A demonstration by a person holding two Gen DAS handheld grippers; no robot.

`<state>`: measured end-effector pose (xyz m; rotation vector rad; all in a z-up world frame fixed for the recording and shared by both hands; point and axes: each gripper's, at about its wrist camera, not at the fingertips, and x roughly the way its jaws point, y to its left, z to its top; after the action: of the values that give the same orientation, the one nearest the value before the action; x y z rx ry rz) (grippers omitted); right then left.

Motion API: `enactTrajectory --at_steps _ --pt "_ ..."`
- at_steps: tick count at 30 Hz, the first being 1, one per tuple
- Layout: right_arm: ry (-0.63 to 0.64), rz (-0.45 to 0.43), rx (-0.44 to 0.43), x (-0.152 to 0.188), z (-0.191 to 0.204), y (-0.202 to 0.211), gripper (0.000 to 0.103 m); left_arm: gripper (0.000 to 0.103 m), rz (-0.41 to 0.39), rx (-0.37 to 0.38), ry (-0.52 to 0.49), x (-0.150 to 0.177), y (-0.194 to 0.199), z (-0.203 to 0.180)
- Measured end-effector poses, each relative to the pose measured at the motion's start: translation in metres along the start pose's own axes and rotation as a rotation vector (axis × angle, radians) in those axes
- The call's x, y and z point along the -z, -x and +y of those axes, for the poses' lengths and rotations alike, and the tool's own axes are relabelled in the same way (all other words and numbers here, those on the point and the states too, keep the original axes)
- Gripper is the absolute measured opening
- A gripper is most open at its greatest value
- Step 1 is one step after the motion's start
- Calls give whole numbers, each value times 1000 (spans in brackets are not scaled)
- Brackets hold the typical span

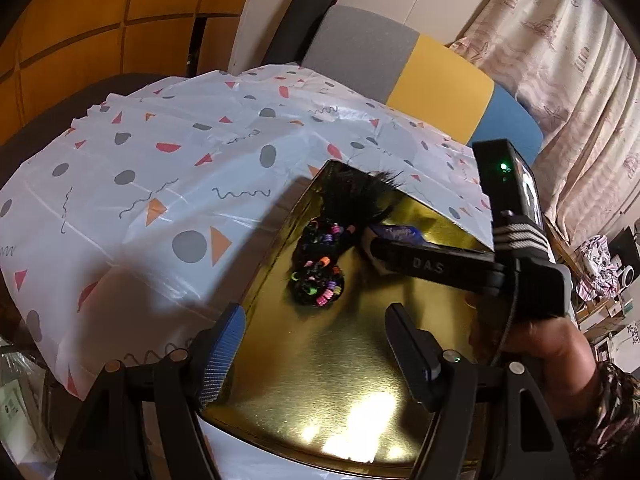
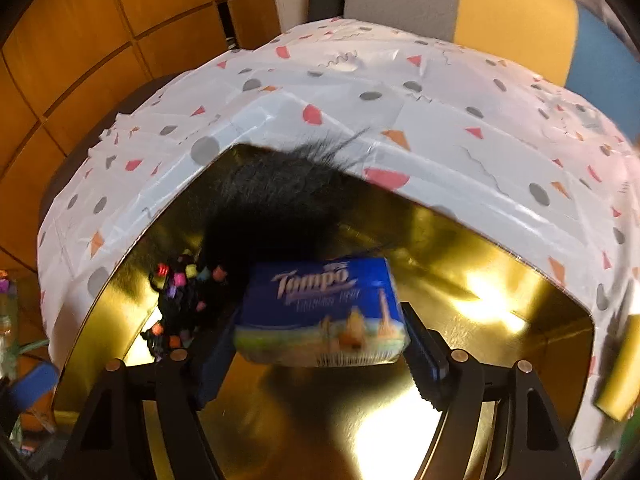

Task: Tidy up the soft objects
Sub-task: 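Open the left gripper releasing the wig while the right gripper releases the tissue pack into the tray, then grasp the brown round sponge with the right gripper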

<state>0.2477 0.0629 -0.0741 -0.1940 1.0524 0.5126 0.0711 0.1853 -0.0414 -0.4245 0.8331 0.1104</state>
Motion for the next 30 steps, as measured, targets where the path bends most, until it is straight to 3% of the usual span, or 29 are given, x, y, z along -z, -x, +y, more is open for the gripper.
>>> enactTrajectory --at_steps 3,13,23,30 --pt "-28 -59 -11 0 -6 16 90 73 -1 9 0 0 1 -2" --pt "-38 -185 23 37 -28 84 90 73 10 93 -72 11 2 -28" --pt "-102 -328 179 101 -69 154 90 73 11 206 -214 32 11 -75" --pt "-183 -287 244 152 -110 165 91 73 45 274 -314 55 15 -113"
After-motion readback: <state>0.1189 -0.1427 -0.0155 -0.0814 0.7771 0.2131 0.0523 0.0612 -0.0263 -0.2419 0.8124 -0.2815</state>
